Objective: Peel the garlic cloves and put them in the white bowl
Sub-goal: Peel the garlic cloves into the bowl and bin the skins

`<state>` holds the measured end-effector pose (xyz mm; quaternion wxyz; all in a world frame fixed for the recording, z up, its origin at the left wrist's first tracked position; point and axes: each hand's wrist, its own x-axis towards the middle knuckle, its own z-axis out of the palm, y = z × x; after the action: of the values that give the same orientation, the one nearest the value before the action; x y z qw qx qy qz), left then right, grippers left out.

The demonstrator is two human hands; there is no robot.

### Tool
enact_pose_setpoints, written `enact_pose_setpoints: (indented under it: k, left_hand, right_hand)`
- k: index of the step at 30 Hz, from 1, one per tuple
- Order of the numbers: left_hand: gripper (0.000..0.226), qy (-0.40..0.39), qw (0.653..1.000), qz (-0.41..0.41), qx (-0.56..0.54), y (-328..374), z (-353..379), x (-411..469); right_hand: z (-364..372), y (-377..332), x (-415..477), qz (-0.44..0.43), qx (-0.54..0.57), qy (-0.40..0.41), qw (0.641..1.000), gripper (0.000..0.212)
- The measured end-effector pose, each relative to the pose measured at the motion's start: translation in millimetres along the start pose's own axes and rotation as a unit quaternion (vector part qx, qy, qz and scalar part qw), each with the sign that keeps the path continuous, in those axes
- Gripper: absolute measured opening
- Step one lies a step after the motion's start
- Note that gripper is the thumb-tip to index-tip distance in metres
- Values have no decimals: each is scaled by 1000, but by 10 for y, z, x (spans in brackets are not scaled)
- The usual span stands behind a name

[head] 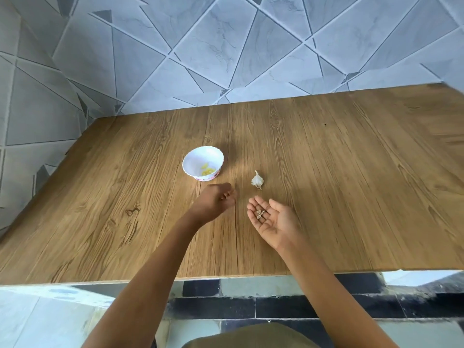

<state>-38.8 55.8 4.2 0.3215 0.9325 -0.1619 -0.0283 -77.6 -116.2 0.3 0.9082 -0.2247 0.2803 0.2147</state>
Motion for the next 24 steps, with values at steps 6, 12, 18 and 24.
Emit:
enact_pose_setpoints:
  k: [6, 12, 18, 24]
  left_hand:
    - [22, -37, 989, 135, 55, 383, 37, -21]
    - [9, 31, 981, 97, 166, 445, 131, -23]
    - [20, 17, 997, 46, 65, 394, 135, -64]
    - [19, 138, 978, -65, -141, 246, -49, -310]
  right_hand:
    - [111, 26, -14, -1, 3, 5, 1000, 30]
    - [91, -2, 2, -4, 5, 7, 1000, 27]
    - [105, 22, -2, -6, 3, 2, 1000, 32]
    - [184, 115, 45, -1, -21, -4, 1000, 30]
